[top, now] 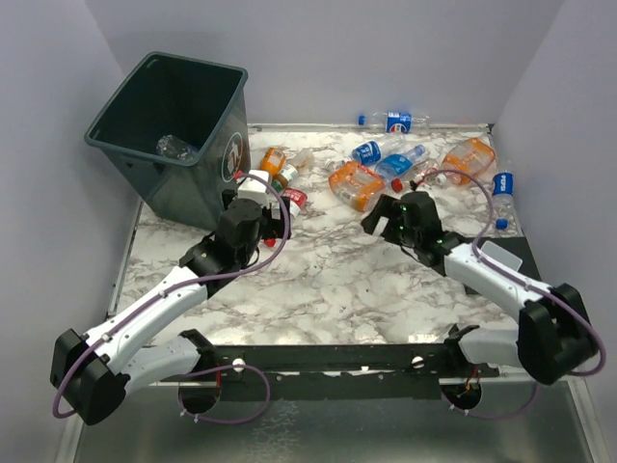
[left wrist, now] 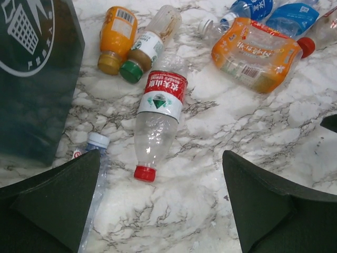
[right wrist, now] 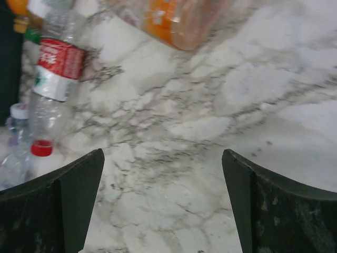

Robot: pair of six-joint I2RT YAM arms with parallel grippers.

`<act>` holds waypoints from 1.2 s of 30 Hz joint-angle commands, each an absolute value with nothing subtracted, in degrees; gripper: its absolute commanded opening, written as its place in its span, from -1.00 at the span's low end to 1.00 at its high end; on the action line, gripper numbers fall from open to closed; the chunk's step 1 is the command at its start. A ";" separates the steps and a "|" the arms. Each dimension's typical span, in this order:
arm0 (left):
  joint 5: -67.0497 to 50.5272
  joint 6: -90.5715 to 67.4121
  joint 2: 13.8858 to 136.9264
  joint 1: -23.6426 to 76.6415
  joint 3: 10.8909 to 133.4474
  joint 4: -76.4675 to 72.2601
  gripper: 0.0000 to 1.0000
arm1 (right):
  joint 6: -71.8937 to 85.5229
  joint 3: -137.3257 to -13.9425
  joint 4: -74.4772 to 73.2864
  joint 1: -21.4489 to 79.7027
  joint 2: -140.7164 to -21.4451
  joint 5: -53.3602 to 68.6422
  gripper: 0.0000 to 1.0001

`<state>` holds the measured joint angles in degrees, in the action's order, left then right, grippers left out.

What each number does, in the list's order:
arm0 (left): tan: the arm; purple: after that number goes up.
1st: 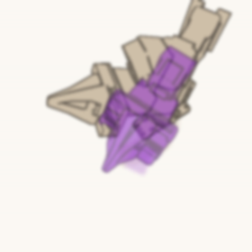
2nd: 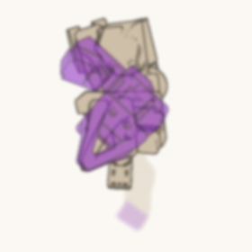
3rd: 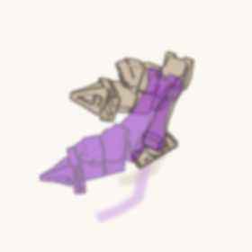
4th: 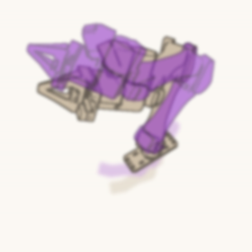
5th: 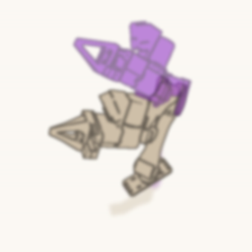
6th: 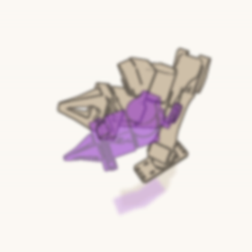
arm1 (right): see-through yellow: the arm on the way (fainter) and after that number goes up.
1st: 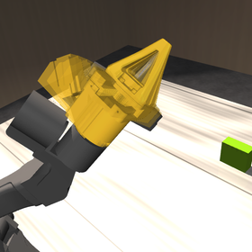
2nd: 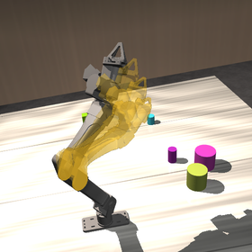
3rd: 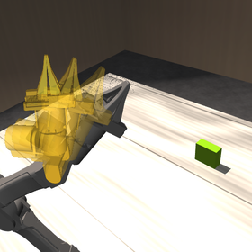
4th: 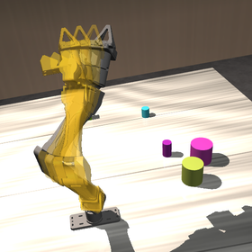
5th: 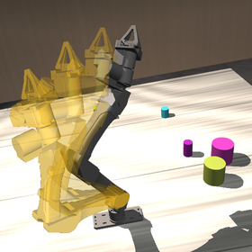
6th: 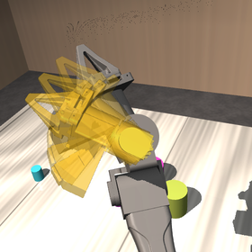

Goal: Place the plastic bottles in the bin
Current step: Move the plastic bottle to the center of the board.

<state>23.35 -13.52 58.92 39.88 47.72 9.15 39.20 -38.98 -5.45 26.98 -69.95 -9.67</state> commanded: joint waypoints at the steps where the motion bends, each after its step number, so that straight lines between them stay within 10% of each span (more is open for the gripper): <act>1: 26.56 -17.70 56.04 39.94 44.18 4.24 0.98 | 40.24 -45.00 6.75 27.53 -78.00 7.32 0.91; 36: 29.98 -19.46 52.03 39.87 41.75 3.25 0.98 | 53.37 -82.12 0.54 38.53 -122.81 6.05 0.94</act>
<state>29.02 -18.94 52.40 39.88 42.39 3.97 54.15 -78.46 4.19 38.57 -119.13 5.89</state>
